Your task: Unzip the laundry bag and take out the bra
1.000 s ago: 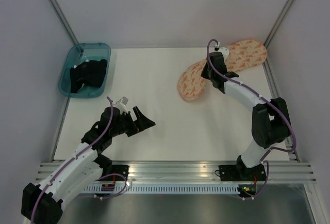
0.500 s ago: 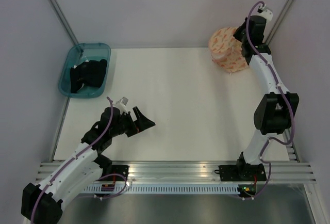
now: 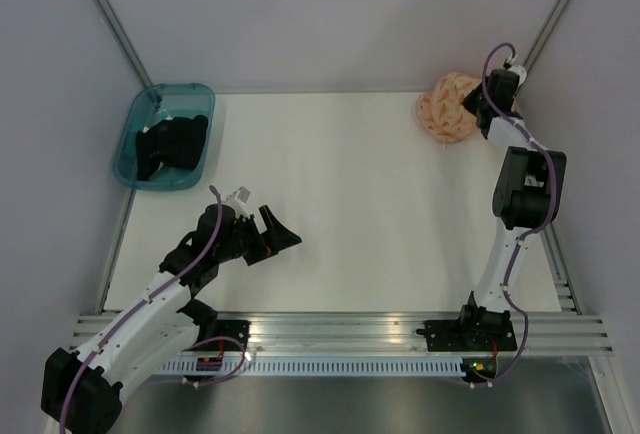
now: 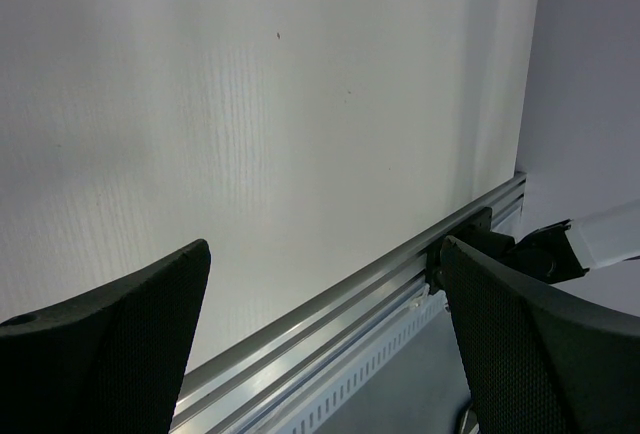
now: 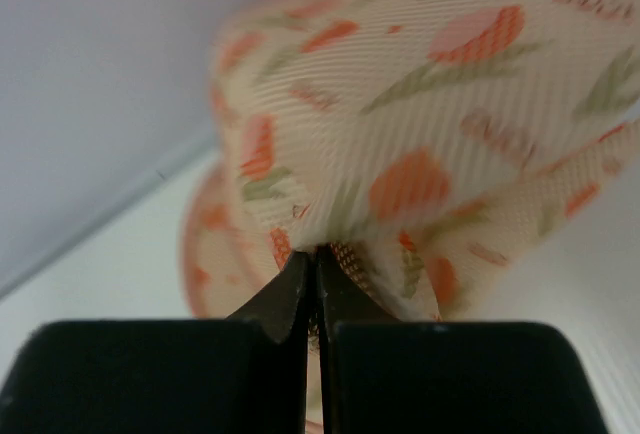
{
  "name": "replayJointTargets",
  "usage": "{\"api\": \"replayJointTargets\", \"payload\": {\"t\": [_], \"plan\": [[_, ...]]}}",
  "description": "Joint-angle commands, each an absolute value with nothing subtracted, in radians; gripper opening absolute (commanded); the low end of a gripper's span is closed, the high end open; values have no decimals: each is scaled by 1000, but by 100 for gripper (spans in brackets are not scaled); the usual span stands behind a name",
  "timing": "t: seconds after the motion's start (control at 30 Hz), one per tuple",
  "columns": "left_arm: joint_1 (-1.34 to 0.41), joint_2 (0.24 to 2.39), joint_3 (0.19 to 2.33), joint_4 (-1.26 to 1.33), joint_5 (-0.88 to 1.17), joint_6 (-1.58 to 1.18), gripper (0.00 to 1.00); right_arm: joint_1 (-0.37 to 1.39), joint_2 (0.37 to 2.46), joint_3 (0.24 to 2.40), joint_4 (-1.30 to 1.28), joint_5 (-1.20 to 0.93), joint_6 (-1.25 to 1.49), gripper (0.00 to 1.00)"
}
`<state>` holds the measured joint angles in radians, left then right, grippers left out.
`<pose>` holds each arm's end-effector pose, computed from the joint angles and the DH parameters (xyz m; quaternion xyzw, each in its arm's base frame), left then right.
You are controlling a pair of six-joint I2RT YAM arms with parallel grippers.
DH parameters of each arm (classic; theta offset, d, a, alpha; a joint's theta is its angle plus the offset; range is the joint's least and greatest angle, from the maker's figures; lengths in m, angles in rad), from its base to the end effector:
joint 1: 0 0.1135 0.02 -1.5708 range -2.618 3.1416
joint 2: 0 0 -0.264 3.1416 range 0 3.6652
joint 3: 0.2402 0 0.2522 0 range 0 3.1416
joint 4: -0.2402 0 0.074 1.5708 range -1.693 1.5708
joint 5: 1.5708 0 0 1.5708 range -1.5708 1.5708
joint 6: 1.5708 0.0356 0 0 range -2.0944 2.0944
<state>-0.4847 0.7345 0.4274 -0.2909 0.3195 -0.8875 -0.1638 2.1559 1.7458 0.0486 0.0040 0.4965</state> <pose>0.1406 -0.0867 0.2129 -0.1017 0.8700 -0.4012 0.2680 0.5099 -0.0844 0.2522 0.2678 0.7779 0.0925 0.5609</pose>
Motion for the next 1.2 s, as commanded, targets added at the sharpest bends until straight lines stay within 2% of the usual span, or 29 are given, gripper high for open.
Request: {"api": "replayJointTargets", "payload": {"t": [0.0, 0.07, 0.1, 0.13, 0.17, 0.2, 0.27, 0.43, 0.63, 0.73, 0.9, 1.03, 1.17], "plan": [[-488, 741, 463, -293, 322, -871, 100, -153, 2174, 1554, 106, -20, 592, 1], [-488, 738, 457, -290, 324, -874, 100, -152, 2171, 1523, 66, -11, 612, 0], [-488, 735, 453, -288, 324, -876, 100, -152, 2175, 1525, 46, -12, 604, 5], [-488, 733, 451, -287, 324, -877, 100, -153, 2174, 1523, 26, -14, 598, 18], [-488, 730, 449, -285, 324, -877, 100, -152, 2168, 1505, 26, -11, 594, 49], [-488, 729, 448, -282, 325, -879, 100, -152, 2143, 1494, 28, -6, 592, 61], [-488, 721, 445, -281, 328, -882, 100, -152, 2106, 1459, 43, 24, 580, 78], [-488, 707, 440, -275, 333, -884, 100, -153, 1944, 1393, 90, 46, 563, 88], [-488, 692, 439, -261, 344, -881, 100, -141, 1740, 1290, 104, -57, 557, 97], [-488, 681, 443, -249, 354, -870, 100, -78, 1602, 1186, 78, -80, 516, 98], [-488, 677, 454, -224, 391, -845, 100, 196, 1422, 1102, -66, -52, 427, 98], [-488, 657, 449, -207, 425, -819, 100, 444, 1261, 868, -32, -25, 460, 98], [-488, 631, 439, -206, 443, -796, 100, 596, 1093, 727, -20, -12, 503, 98]]}}
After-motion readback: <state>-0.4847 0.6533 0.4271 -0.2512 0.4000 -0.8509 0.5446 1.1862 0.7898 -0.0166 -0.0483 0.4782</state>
